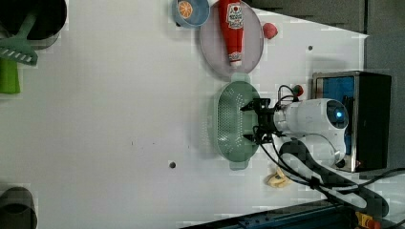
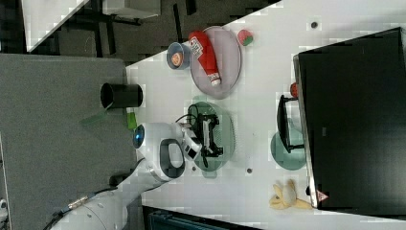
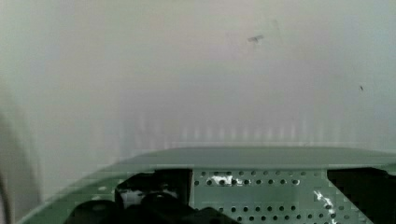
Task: Drag strainer left to right.
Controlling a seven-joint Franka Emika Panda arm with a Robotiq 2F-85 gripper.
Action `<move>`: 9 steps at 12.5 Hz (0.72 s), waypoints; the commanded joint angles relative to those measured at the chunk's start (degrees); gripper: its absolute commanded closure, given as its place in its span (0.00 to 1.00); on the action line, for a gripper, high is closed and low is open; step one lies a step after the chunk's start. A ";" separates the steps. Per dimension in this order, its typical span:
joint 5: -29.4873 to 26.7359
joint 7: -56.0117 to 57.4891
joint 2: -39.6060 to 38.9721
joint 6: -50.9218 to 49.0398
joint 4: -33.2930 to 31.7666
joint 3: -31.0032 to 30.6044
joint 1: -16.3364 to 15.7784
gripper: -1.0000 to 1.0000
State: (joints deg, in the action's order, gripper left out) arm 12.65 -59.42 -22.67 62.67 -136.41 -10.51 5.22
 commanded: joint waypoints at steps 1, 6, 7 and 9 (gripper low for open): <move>-1.09 8.38 1.20 -0.20 -0.06 3.44 1.31 0.00; -1.09 10.81 1.31 0.22 -0.11 7.56 2.59 0.00; -1.09 11.85 1.31 0.24 -0.12 8.27 2.73 0.00; -1.08 13.41 1.31 0.26 0.00 9.49 2.97 0.00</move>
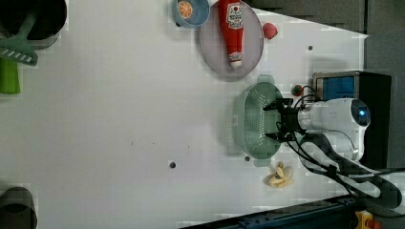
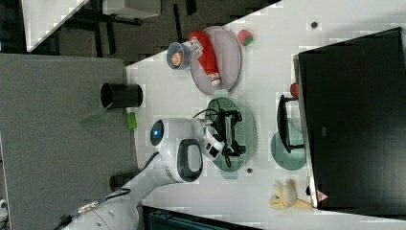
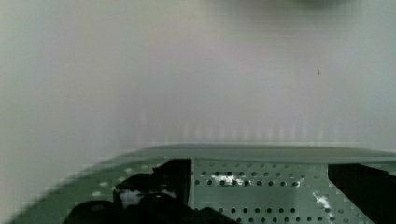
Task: Drag strainer left to right.
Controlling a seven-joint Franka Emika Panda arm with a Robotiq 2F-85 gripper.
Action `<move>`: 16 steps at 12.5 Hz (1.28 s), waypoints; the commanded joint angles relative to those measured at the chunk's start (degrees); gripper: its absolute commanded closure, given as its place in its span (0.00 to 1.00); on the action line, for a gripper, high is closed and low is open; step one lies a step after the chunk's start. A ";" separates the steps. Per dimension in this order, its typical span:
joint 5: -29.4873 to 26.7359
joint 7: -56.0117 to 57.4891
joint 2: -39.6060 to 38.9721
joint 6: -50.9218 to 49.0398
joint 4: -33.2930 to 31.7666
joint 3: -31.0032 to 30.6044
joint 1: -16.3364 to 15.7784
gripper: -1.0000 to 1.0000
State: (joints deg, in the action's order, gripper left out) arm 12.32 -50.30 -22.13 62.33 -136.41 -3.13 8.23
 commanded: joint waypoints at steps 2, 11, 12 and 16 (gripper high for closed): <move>-0.76 4.27 0.76 0.58 0.02 3.23 0.05 0.00; -1.10 17.58 13.55 -6.83 0.37 -1.15 -0.05 0.00; -1.24 19.87 17.62 -11.16 1.18 -1.95 -0.06 0.00; -9.12 30.21 32.56 -32.05 6.92 -3.03 -0.06 0.00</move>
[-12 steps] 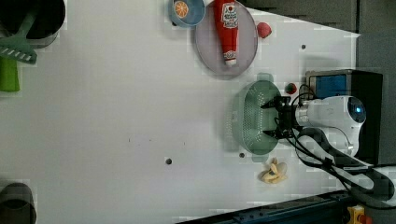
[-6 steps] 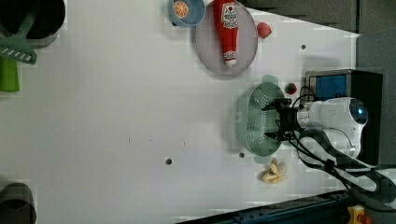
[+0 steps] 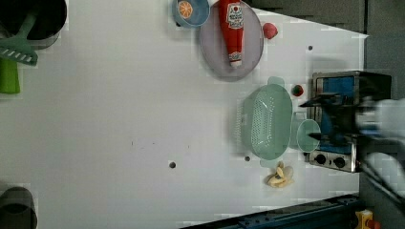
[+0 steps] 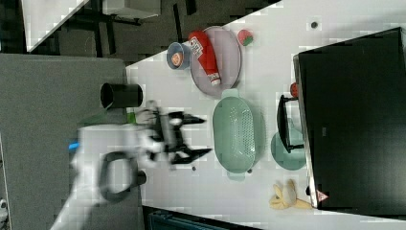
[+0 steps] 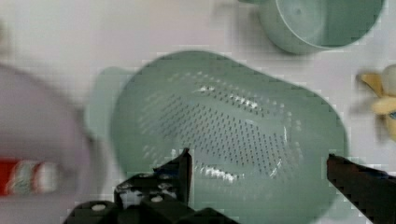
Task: Drag strainer left to right.
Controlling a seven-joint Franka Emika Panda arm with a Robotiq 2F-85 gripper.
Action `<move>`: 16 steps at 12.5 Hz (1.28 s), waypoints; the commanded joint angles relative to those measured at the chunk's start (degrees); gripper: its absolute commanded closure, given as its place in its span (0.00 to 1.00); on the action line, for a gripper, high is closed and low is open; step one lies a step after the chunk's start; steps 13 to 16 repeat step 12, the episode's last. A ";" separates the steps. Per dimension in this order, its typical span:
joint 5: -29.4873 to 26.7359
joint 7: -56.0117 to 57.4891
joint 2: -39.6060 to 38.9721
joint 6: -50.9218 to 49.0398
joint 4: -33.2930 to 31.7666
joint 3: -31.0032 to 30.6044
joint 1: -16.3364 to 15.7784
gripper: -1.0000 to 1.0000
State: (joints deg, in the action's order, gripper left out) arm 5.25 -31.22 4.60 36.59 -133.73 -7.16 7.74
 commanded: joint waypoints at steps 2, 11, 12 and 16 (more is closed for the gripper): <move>-5.31 19.93 11.76 -15.54 8.07 1.32 0.42 0.00; -6.07 26.50 18.26 -41.57 17.25 2.34 0.41 0.00; -6.06 26.50 18.26 -41.38 17.26 2.57 0.42 0.00; -6.06 26.50 18.26 -41.38 17.26 2.57 0.42 0.00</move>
